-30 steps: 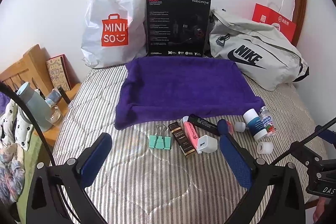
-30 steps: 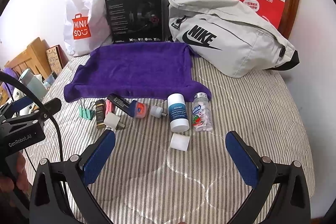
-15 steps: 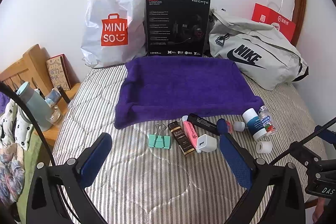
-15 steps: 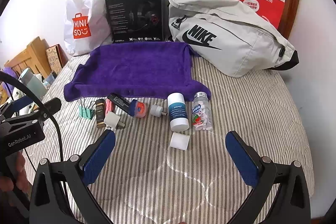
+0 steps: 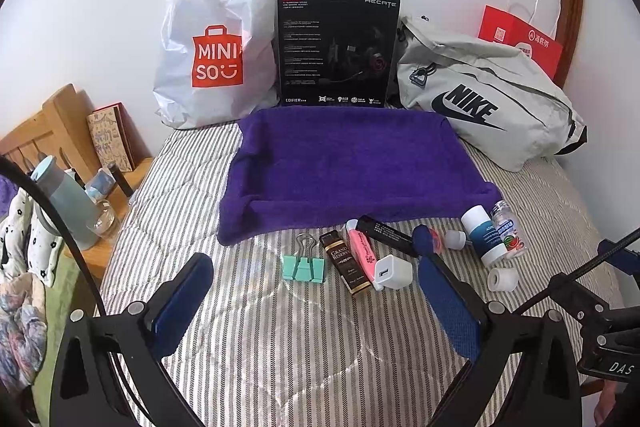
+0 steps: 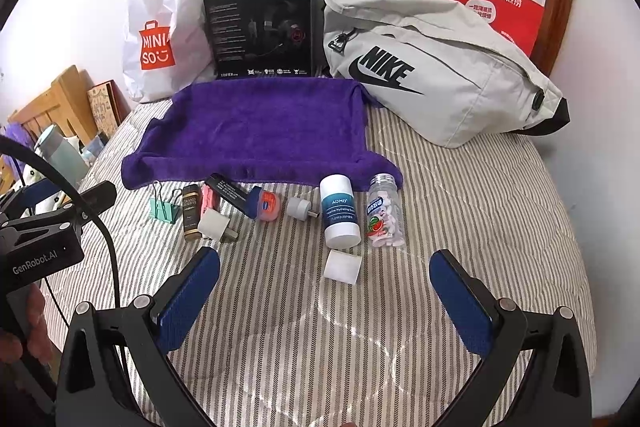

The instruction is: Organize rigid objects

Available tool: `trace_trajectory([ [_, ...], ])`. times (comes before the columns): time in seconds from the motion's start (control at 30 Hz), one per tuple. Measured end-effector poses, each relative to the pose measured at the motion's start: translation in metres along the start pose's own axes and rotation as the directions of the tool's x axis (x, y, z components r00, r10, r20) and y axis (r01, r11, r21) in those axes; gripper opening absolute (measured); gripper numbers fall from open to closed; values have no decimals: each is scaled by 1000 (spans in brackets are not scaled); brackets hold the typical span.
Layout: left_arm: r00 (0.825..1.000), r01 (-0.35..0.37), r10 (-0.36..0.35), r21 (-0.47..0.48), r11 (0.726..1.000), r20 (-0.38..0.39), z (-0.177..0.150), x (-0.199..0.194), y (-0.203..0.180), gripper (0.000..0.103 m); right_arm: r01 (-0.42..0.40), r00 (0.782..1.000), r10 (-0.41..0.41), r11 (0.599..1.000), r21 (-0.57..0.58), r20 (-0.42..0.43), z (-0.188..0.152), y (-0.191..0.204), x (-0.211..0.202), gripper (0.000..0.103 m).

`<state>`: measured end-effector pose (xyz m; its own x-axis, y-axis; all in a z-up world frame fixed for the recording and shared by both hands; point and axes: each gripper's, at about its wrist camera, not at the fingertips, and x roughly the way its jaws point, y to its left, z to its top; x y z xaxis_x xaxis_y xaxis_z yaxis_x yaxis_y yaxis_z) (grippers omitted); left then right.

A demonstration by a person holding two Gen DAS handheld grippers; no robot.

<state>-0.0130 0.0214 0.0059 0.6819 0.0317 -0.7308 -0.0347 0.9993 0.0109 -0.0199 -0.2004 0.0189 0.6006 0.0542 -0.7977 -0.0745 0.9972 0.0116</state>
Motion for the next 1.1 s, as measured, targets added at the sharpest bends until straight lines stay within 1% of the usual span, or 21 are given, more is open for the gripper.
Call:
trace_trajectory([
  [0.53, 1000, 2, -2, 3, 1000, -4, 1, 1, 3, 103, -4, 1000, 4, 1000, 9, 4, 0, -3, 0, 103],
  [0.73, 1000, 11, -11, 8, 1000, -6, 0, 6, 4, 103, -28, 1000, 28, 999, 22, 1, 3, -6, 1, 103],
  [0.87, 1000, 6, -6, 16, 1000, -13, -1, 13, 7, 103, -23, 1000, 23, 1000, 16, -7, 3, -9, 6, 103],
  [1.0, 999, 0, 1, 31, 1000, -39, -4, 26, 14, 103, 17, 1000, -17, 1000, -1, -7, 2, -12, 14, 103],
  [1.1, 998, 4, -3, 13, 1000, -69, -7, 40, 24, 103, 10, 1000, -10, 1000, 0, -26, 0, -16, 23, 103],
])
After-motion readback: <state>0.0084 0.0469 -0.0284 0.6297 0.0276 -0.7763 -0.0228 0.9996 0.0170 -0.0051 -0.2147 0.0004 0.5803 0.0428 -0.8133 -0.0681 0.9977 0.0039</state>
